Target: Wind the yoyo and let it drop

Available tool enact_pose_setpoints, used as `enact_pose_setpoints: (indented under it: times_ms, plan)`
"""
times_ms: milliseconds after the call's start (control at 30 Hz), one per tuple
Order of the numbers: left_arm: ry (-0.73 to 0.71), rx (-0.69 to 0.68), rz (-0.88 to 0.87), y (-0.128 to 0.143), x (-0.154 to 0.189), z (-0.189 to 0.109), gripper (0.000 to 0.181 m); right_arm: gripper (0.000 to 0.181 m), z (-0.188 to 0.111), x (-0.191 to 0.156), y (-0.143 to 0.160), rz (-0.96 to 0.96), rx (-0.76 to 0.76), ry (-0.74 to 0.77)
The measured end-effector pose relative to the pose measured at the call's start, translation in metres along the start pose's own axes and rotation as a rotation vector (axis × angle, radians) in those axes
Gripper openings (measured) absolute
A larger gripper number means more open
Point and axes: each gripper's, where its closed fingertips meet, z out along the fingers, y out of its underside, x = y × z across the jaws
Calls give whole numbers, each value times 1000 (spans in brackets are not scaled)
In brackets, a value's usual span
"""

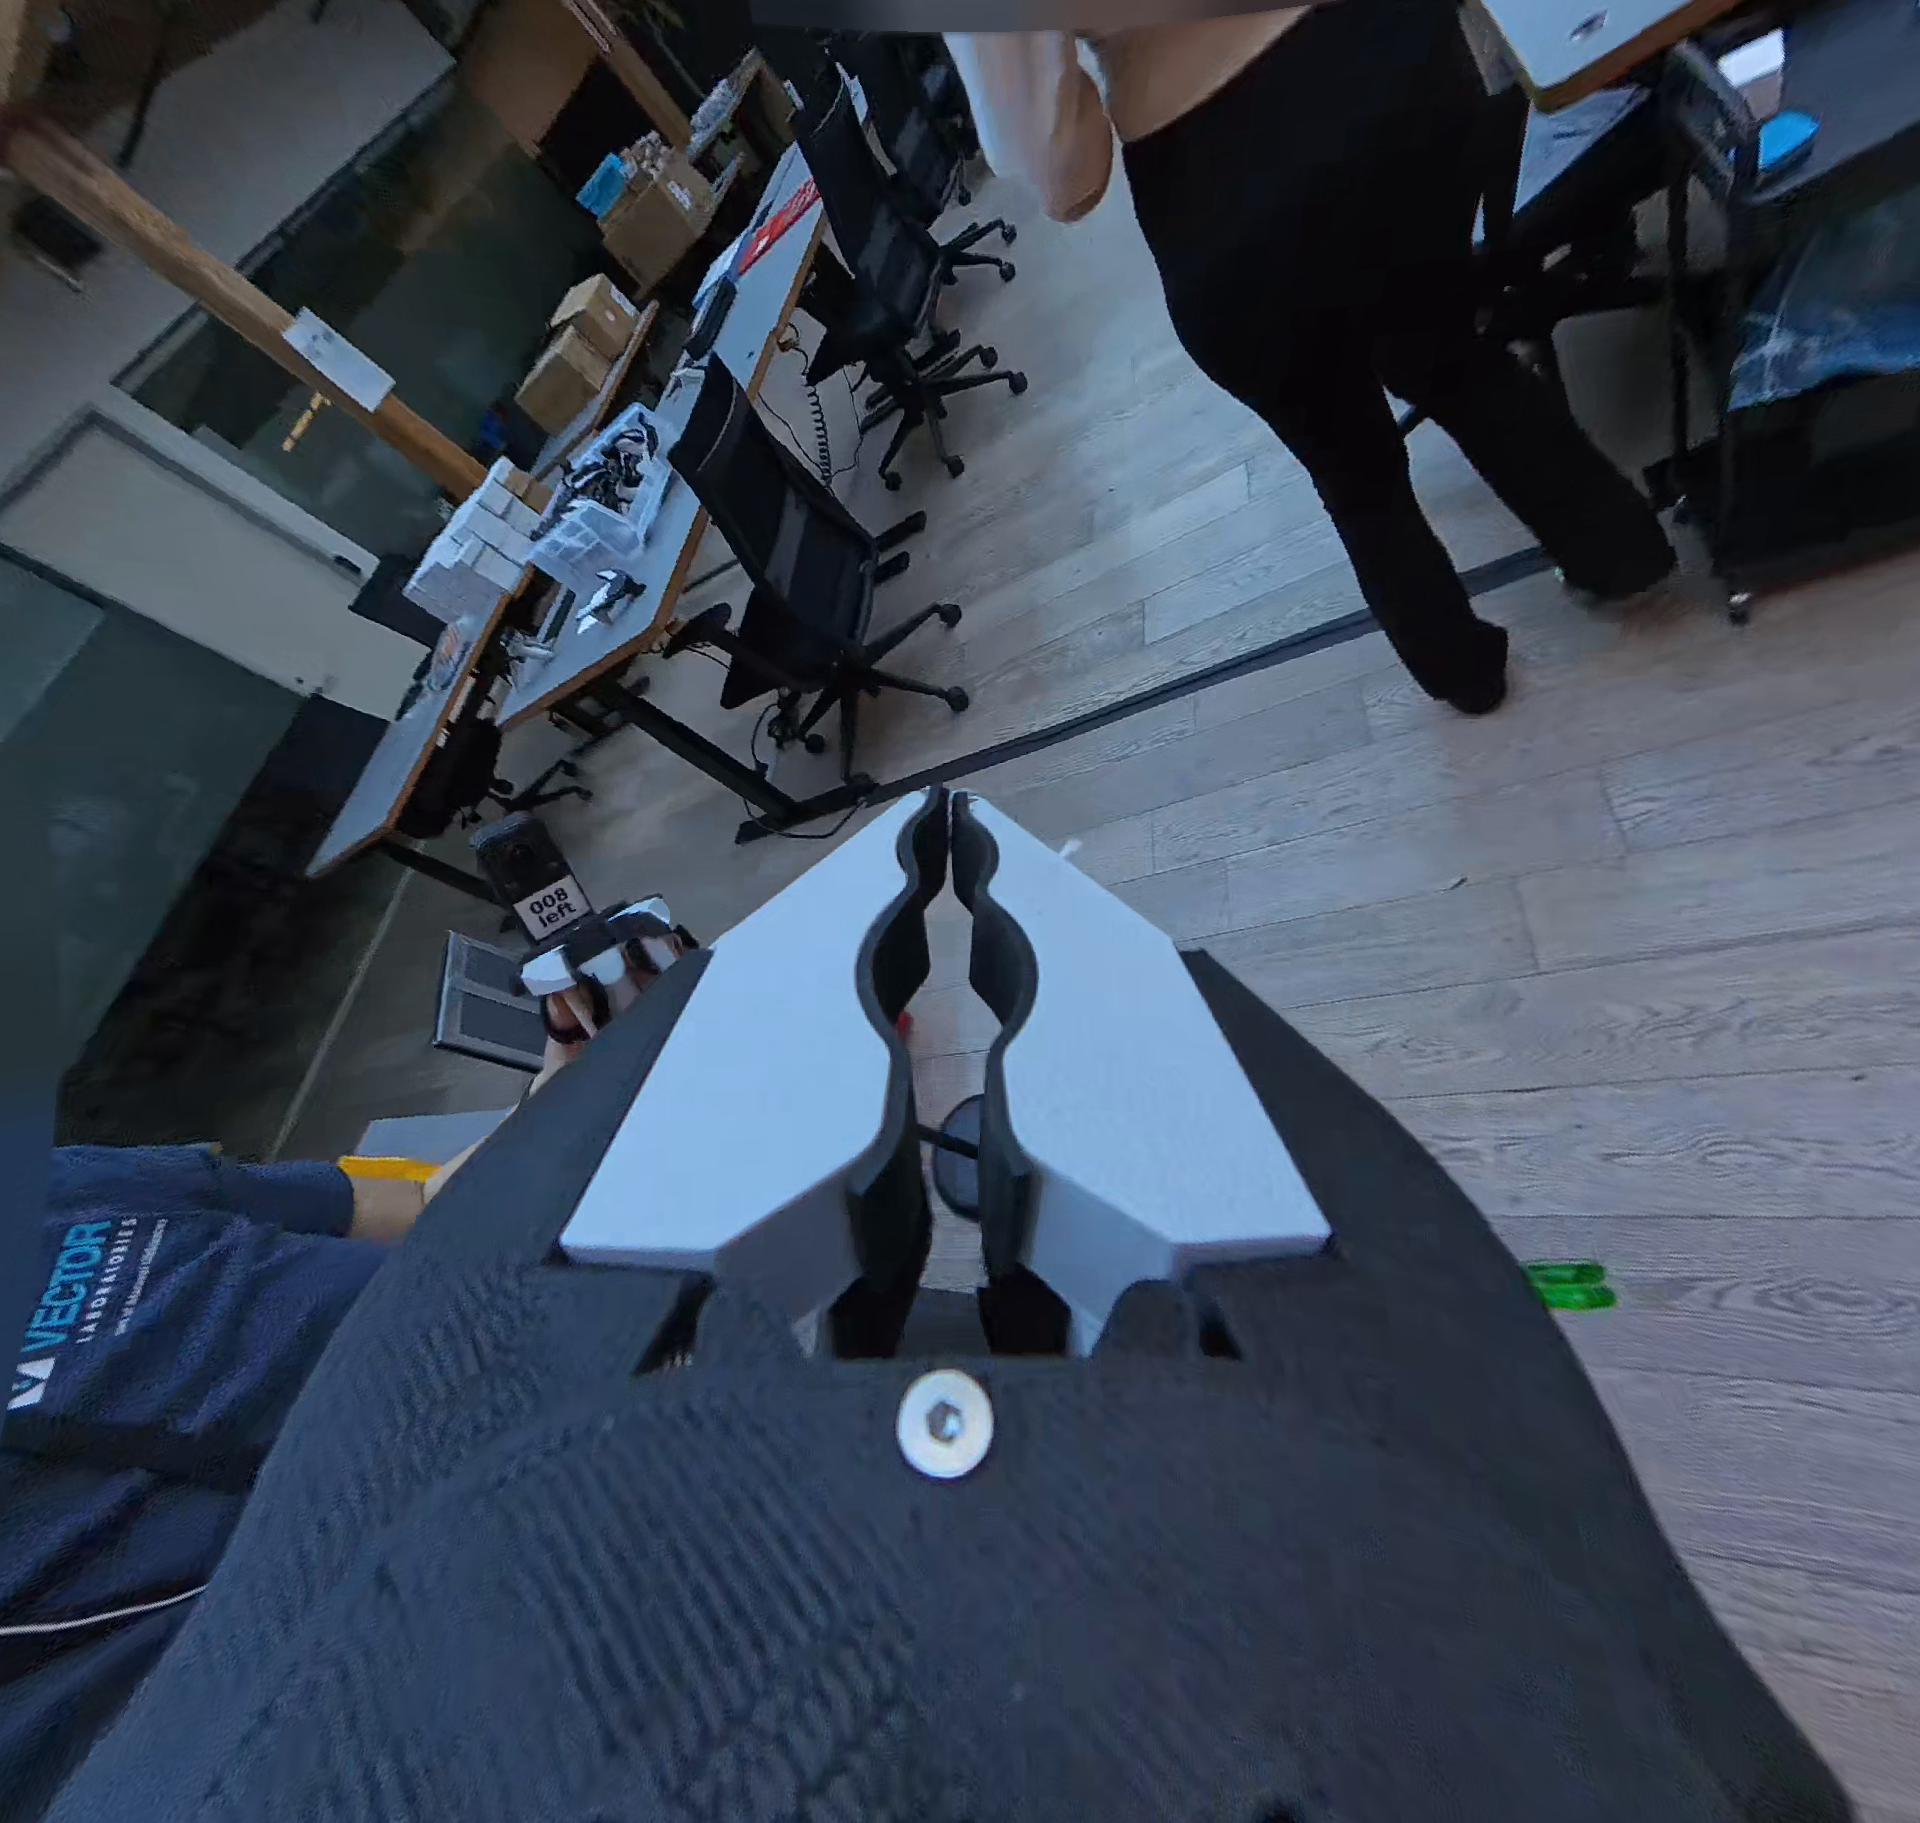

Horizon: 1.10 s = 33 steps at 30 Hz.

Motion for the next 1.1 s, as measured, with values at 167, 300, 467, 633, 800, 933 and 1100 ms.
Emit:
enact_pose_setpoints:
  times_ms: [167, 300, 467, 633, 800, 933, 1100]
  plan:
    - [0, -47, -23, 12, 2, 2, 46, 0, 6, 56, 41, 174, 25, 0]
    - [5, -77, -29, 19, 3, 8, 46, 0, -28, 32, -13, 119, 43, 62]
    - [44, -115, -35, 20, 7, 28, 46, 0, -142, -205, -246, -362, 224, 216]
    - [105, -79, 10, 6, 21, 51, 47, 0, -236, -419, -348, -673, 479, 455]
    - [183, -82, -24, 7, 36, 56, 48, 0, -191, -319, -307, -528, 310, 479]
    - [158, -89, -8, 13, 36, 45, 47, 0, -108, -163, -204, -322, 105, 380]
    - [120, -102, -42, 21, 28, 25, 47, 0, -14, -17, -49, -87, -35, 248]
